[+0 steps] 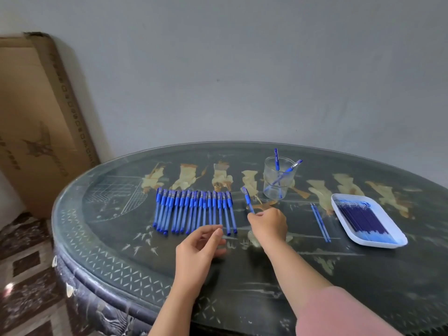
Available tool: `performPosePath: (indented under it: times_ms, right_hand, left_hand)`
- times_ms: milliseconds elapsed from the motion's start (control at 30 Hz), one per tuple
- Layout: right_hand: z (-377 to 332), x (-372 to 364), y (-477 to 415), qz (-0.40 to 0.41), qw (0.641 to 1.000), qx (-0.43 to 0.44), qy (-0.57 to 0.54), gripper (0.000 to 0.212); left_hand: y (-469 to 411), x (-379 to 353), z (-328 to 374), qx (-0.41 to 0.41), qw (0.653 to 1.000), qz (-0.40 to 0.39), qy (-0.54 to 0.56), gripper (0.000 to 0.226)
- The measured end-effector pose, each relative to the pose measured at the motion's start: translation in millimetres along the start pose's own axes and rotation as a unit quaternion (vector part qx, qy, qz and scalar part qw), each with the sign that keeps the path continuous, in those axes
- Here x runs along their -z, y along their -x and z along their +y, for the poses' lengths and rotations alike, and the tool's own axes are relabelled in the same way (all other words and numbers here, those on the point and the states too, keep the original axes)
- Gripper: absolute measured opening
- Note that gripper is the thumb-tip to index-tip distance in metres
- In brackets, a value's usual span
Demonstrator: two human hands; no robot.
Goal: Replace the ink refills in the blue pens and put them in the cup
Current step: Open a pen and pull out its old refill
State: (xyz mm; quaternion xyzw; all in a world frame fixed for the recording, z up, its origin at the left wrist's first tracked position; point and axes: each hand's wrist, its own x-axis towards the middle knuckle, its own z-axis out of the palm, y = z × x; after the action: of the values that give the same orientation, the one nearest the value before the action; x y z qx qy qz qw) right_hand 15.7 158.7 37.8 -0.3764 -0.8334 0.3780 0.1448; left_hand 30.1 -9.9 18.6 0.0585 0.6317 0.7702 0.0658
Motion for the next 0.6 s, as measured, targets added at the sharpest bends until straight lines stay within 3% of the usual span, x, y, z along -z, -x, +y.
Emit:
performPosePath:
  times_ms: [100, 200, 333, 467, 600]
  right_hand:
    - [13.4, 17.5, 11.9, -0.011, 0.998, 0.057, -0.029, 0.018]
    - [41.7, 30.3, 23.8, -0.022, 0.983, 0.180, -0.018, 0.008]
    - [81.0, 44.8, 38.8, -0.049, 0.947, 0.314, 0.042, 0.010]
    - [98.1, 58.3, 49.4, -0.091, 0.943, 0.321, 0.018, 0.008]
    - [107.2, 59.6, 54.0, -0.064, 0.945, 0.320, 0.000, 0.009]
  left_hand:
    - [-0.9, -0.1, -0.4, 0.004, 1.000, 0.000, 0.001, 0.011]
    - [0.0, -0.8, -0.5, -0.005, 1.000, -0.002, -0.030, 0.022]
    - [-0.3, 1.8, -4.9, -0.060, 0.981, -0.053, -0.176, 0.049]
    - [2.9, -2.4, -5.8, -0.154, 0.941, -0.098, -0.286, 0.034]
    - [4.6, -5.1, -5.8, -0.160, 0.928, -0.121, -0.314, 0.020]
